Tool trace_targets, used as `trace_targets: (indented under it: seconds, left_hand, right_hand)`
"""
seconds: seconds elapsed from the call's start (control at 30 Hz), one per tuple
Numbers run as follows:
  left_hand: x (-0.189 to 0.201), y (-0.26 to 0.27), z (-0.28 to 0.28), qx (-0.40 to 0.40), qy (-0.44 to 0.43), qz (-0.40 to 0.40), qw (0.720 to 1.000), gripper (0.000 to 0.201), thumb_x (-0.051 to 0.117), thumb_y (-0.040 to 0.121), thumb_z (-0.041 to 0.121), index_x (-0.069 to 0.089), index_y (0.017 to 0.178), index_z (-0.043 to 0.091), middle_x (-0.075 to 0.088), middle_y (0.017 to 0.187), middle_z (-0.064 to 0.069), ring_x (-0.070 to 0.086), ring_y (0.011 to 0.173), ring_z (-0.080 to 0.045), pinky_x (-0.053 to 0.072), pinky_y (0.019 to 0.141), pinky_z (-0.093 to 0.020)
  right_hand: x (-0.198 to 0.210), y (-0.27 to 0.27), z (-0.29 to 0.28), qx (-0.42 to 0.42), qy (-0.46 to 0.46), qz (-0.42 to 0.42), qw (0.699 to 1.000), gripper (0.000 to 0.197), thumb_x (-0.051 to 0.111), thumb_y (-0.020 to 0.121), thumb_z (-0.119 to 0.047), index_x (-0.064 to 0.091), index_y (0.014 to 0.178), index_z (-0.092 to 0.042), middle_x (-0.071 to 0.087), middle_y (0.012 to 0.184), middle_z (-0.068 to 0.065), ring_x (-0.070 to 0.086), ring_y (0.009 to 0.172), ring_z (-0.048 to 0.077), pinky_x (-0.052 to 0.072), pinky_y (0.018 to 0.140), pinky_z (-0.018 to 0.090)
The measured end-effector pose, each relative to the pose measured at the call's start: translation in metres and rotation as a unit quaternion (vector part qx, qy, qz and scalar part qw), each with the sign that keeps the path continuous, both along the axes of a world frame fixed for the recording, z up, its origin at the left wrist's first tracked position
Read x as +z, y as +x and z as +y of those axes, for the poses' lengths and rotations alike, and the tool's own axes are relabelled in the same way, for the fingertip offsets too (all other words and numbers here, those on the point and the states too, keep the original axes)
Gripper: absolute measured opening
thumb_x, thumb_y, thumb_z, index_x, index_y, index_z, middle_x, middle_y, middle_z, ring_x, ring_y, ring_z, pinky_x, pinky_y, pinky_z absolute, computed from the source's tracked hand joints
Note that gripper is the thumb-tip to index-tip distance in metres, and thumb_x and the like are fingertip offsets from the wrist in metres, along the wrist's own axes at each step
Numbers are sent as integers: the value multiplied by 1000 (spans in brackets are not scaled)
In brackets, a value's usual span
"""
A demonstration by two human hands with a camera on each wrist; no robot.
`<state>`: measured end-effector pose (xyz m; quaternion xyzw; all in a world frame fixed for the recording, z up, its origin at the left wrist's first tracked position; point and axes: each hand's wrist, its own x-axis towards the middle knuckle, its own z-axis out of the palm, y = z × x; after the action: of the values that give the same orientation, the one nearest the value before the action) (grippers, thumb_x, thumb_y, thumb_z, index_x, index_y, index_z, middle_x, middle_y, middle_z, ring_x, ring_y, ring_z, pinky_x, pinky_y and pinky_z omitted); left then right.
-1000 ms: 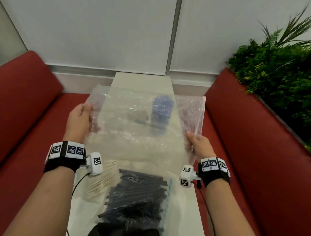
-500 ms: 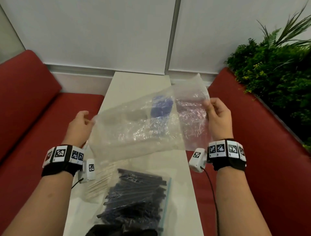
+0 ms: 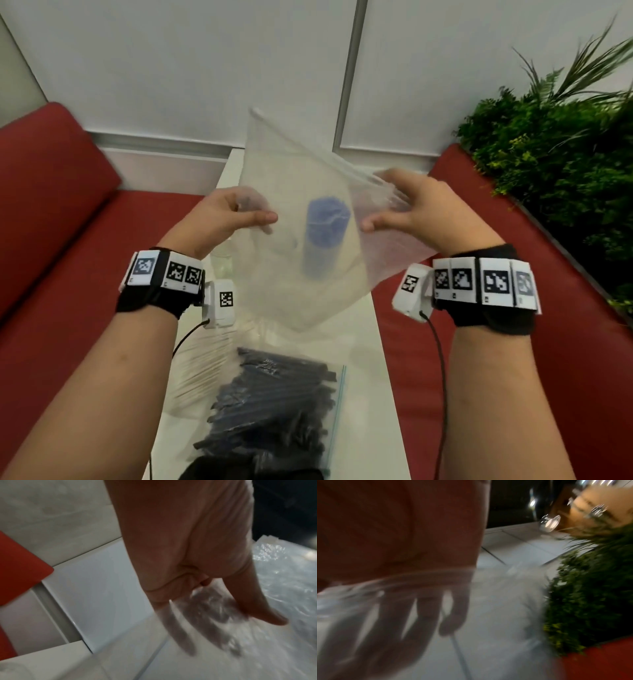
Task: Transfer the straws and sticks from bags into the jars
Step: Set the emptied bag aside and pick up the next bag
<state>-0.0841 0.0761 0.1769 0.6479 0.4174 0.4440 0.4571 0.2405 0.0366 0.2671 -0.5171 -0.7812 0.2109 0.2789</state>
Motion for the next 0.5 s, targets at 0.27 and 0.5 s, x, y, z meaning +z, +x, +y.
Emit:
trace_targets:
  seconds: [0.27, 0.5]
  left_hand:
    - [11, -19, 0, 18, 15, -74, 997, 29, 88, 73, 46, 73, 84, 23, 58, 62, 0, 53, 50, -14, 45, 48, -21]
    - [2, -23, 13, 82, -12, -146, 986, 25, 82, 80, 50, 73, 86, 27, 62, 68, 4, 54, 51, -11, 46, 46, -24]
  right_hand:
    - [-62, 51, -1, -86, 37, 426, 900, 25, 72, 87, -45, 70, 102, -27, 71, 96, 3, 63, 89, 19, 47, 80, 42]
    - [-144, -9, 13, 24, -233, 459, 857, 45, 76, 80, -44, 73, 116, -17, 75, 107, 10, 72, 95, 23, 58, 79, 31]
